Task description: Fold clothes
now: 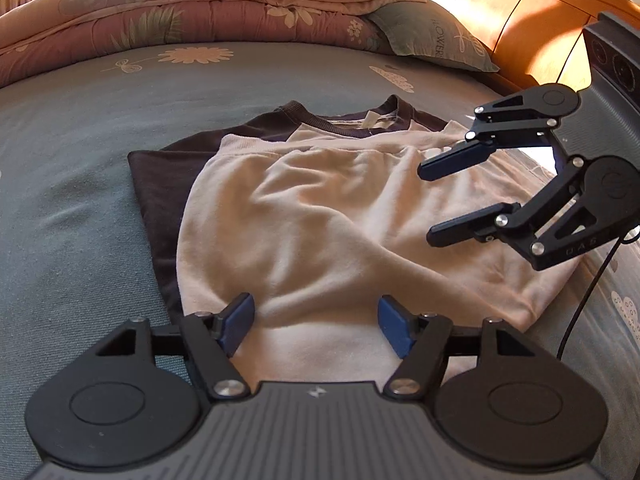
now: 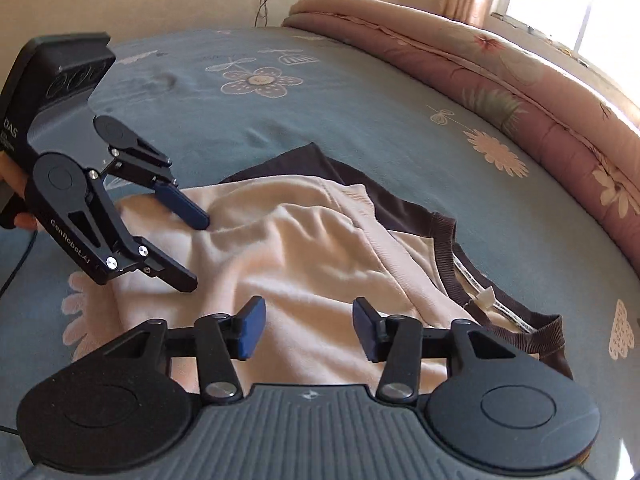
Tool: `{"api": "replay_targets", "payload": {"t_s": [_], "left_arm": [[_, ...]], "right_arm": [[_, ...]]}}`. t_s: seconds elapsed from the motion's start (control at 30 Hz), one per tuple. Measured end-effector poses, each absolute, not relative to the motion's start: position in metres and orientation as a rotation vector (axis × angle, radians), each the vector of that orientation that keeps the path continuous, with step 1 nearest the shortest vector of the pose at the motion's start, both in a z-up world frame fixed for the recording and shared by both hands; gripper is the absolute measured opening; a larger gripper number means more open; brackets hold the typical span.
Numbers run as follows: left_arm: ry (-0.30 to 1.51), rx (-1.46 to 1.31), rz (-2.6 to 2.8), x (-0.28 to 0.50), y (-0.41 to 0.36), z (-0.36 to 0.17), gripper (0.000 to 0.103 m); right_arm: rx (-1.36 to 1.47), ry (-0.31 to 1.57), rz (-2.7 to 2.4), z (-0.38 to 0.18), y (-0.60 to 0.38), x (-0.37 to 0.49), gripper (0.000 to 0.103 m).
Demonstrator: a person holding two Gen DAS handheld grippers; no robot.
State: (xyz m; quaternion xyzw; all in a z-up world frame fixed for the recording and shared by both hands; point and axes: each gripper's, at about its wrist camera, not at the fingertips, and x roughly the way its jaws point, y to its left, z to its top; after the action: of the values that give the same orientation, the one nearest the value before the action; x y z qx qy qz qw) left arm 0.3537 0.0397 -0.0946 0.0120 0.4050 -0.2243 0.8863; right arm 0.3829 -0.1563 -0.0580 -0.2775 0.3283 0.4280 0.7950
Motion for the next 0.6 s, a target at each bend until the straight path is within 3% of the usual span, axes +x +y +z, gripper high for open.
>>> {"api": "replay_targets", "payload": {"t_s": [0.07, 0.13, 0.2, 0.27, 0.33, 0.47, 0.53, 0.6], "left_arm": [[0.840, 0.042, -0.472, 0.352, 0.039, -0.095, 0.069], [0.838, 0.055, -0.480, 0.351, 0.039, -0.096, 0.069], [0.836, 0.062, -0.490, 0.350, 0.041, -0.096, 0.069], [0.836, 0.057, -0.501, 0.350, 0.043, -0.096, 0.070], [0.837, 0.045, -0.510, 0.350, 0.046, -0.096, 0.071], [0.844, 0.058, -0.499, 0.350, 0.042, -0.094, 0.071], [0.846, 0.086, -0.496, 0.346, 0.038, -0.094, 0.071], [0.850, 0.112, -0.498, 0.343, 0.037, -0.093, 0.071]], "right_arm": [[-0.615, 0.748, 0.920, -0.067, -0.152, 0.385, 0.052], [-0.633, 0.769, 0.905, -0.074, -0.156, 0.386, 0.012], [-0.679, 0.762, 0.873, -0.076, -0.166, 0.384, 0.012], [-0.724, 0.763, 0.847, -0.078, -0.181, 0.384, 0.016], [-0.697, 0.784, 0.823, -0.074, -0.198, 0.386, 0.033], [-0.676, 0.785, 0.808, -0.077, -0.210, 0.378, 0.038], [-0.667, 0.786, 0.801, -0.079, -0.216, 0.374, 0.059], [-0.658, 0.786, 0.795, -0.080, -0.222, 0.370, 0.062]]}}
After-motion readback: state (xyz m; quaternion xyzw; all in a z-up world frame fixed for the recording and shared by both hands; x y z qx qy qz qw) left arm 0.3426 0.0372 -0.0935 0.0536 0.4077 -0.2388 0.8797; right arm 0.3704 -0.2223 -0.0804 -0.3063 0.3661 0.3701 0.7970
